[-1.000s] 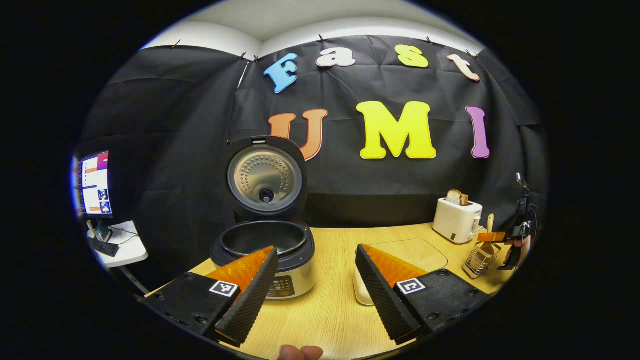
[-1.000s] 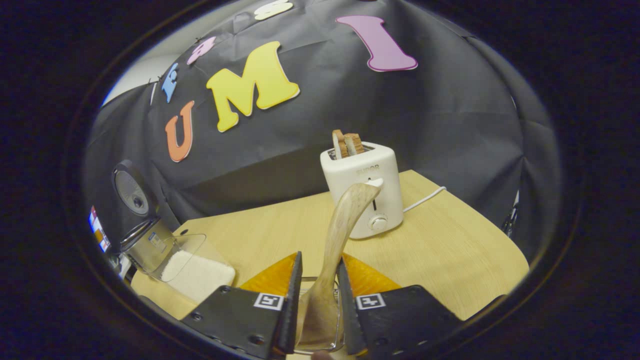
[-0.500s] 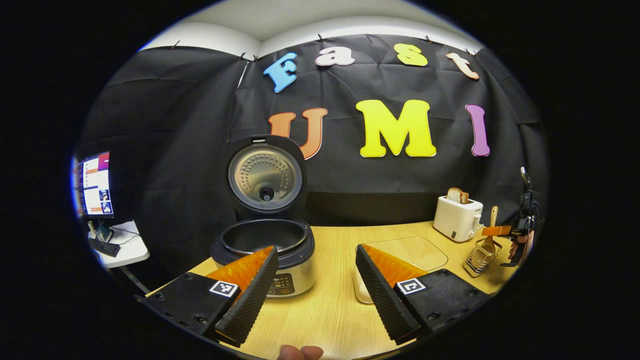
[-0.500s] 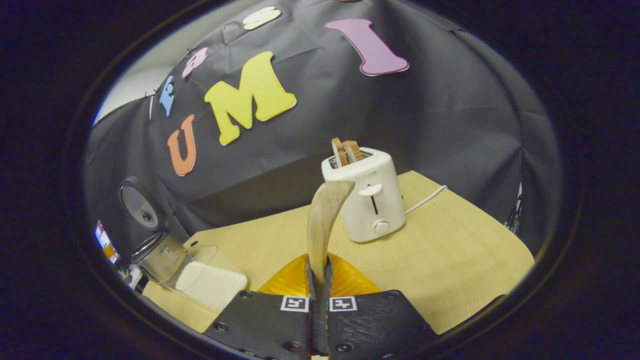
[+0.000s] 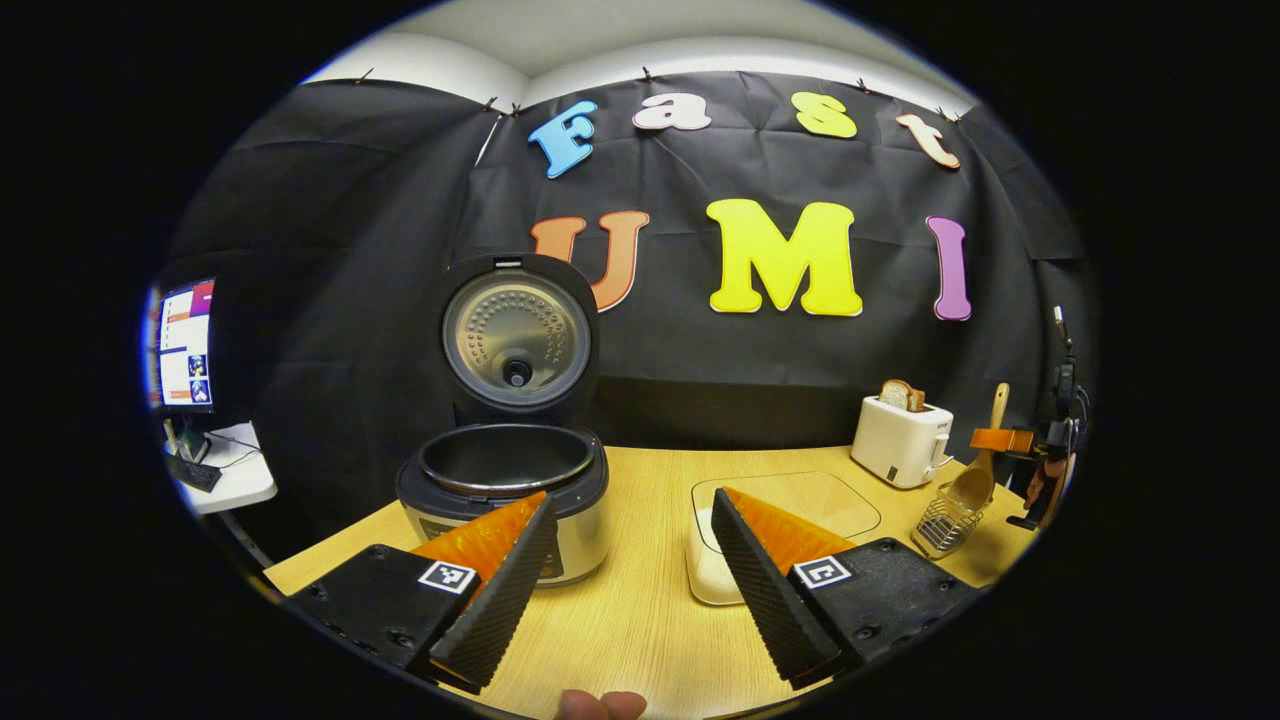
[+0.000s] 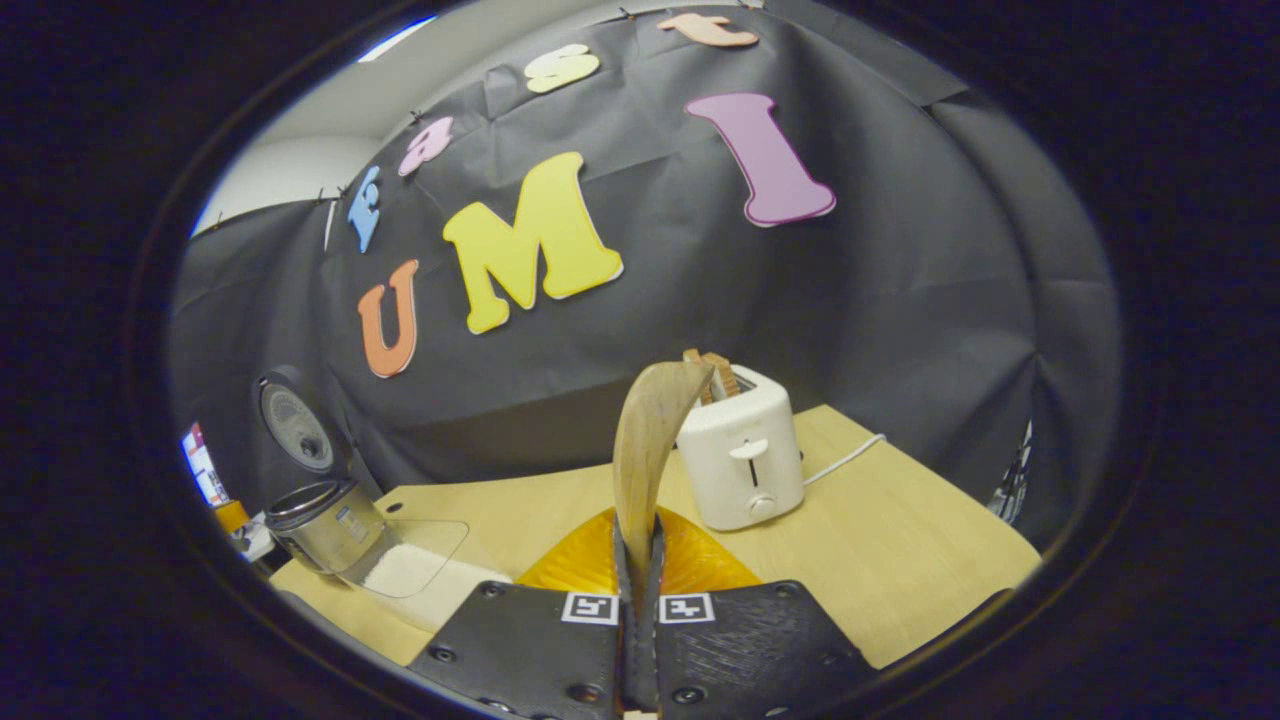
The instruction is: Close the left gripper, press the button to open the rice cooker; take a wooden spoon from the chopstick holder with the right hand, scoop a spoonful of rice and pour it into the rice cooker, then put the wooden spoon back into the chopstick holder.
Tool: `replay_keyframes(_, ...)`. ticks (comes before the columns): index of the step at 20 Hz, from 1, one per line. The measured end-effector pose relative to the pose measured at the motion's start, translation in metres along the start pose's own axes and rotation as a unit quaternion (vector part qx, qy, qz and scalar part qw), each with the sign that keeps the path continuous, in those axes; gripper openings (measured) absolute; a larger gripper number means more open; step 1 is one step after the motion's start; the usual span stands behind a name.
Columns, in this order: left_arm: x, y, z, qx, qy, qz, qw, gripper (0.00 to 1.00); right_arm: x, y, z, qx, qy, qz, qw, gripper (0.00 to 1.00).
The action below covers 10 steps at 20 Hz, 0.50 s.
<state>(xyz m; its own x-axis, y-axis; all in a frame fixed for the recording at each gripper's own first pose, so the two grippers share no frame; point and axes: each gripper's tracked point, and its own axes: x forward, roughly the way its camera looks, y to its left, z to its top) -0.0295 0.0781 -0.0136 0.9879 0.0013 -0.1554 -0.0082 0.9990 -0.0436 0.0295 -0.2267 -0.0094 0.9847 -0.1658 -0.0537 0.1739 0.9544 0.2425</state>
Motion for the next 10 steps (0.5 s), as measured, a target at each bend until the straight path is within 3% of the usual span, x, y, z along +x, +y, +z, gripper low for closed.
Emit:
replay_keyframes(6, -0.003, 0.022, -0.007, -0.018, -0.012, 0.01, 1.0, 0.99, -0.017, 0.054, 0.03, -0.047, -0.037, 0.002, 0.998, 0.0)
replay_keyframes(10, -0.008, 0.047, -0.013, -0.02, -0.015, 0.03, 0.999, 0.99, -0.016, 0.13, 0.045, -0.073, -0.059, 0.036, 0.995, 0.0)
